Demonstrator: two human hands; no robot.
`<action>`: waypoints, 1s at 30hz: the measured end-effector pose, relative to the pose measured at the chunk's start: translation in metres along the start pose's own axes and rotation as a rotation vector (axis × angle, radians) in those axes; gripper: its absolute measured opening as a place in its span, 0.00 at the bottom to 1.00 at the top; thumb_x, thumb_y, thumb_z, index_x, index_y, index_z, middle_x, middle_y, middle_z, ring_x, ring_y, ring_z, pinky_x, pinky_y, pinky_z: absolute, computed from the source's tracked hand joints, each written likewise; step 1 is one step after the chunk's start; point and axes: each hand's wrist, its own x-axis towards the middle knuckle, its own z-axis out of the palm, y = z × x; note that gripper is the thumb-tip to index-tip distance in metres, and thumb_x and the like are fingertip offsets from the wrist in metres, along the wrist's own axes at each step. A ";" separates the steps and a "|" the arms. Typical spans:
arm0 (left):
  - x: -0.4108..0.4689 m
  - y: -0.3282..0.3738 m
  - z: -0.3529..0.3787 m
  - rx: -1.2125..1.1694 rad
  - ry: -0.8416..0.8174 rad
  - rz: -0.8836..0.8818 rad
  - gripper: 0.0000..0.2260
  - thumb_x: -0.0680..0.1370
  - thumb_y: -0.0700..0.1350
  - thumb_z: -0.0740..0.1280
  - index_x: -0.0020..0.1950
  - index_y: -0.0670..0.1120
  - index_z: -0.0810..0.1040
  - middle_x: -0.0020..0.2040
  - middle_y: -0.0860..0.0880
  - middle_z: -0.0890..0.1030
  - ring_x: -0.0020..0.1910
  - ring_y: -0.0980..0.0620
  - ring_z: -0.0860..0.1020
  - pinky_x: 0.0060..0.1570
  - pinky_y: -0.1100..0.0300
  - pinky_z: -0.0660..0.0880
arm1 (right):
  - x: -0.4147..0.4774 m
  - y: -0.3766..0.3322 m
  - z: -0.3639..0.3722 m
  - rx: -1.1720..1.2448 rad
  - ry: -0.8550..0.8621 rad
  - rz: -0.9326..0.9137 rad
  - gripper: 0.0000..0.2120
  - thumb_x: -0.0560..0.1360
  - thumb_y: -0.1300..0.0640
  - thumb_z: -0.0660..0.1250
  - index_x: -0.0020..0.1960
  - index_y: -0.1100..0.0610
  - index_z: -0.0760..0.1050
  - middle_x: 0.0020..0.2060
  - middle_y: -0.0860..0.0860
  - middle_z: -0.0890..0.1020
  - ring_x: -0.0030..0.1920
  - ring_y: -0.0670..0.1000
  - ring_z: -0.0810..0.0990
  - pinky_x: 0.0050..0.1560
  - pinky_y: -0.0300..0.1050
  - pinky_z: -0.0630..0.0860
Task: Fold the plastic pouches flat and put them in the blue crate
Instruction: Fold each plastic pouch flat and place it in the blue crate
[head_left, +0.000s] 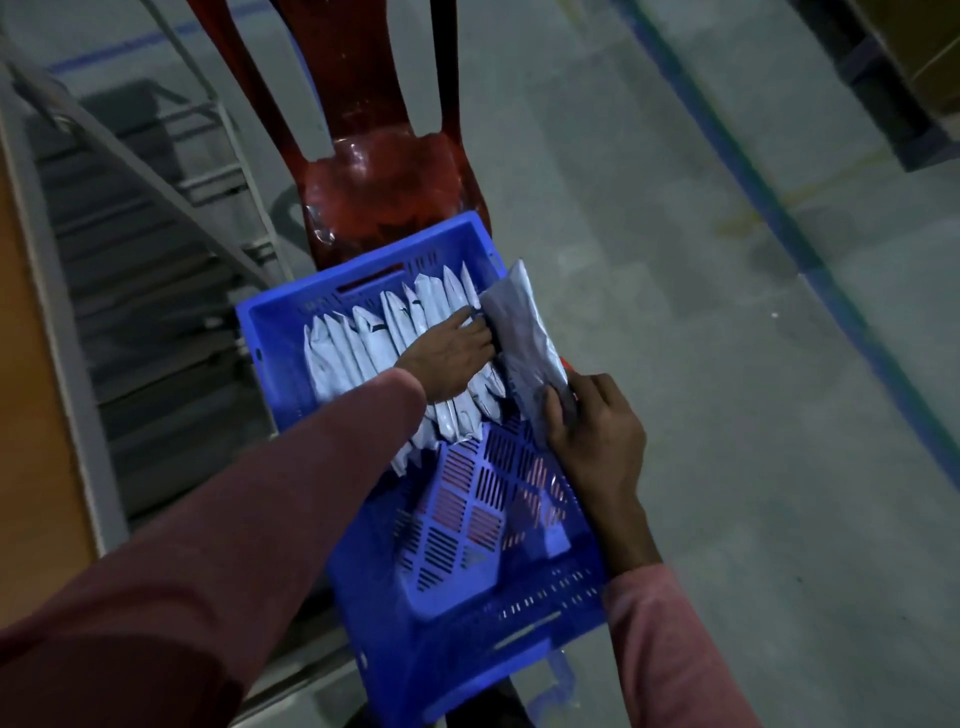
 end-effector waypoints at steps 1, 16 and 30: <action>0.002 -0.005 0.003 0.006 -0.013 0.015 0.20 0.75 0.42 0.61 0.67 0.45 0.77 0.62 0.45 0.78 0.66 0.41 0.73 0.76 0.43 0.59 | -0.001 0.001 0.002 0.000 0.010 0.004 0.09 0.78 0.52 0.68 0.51 0.56 0.82 0.41 0.54 0.79 0.40 0.59 0.80 0.35 0.54 0.75; -0.017 -0.003 -0.009 0.131 -0.234 -0.296 0.29 0.82 0.56 0.61 0.82 0.59 0.54 0.83 0.39 0.52 0.80 0.27 0.47 0.67 0.20 0.53 | -0.004 -0.017 -0.001 0.005 0.014 0.054 0.05 0.75 0.55 0.70 0.49 0.54 0.82 0.39 0.53 0.79 0.40 0.59 0.81 0.34 0.53 0.77; -0.037 0.000 0.001 -0.050 -0.038 -0.358 0.35 0.77 0.45 0.68 0.82 0.51 0.58 0.82 0.35 0.52 0.81 0.33 0.52 0.73 0.27 0.52 | 0.064 -0.089 0.066 -0.319 -0.516 0.031 0.11 0.82 0.56 0.60 0.54 0.58 0.80 0.51 0.58 0.84 0.52 0.61 0.84 0.48 0.52 0.78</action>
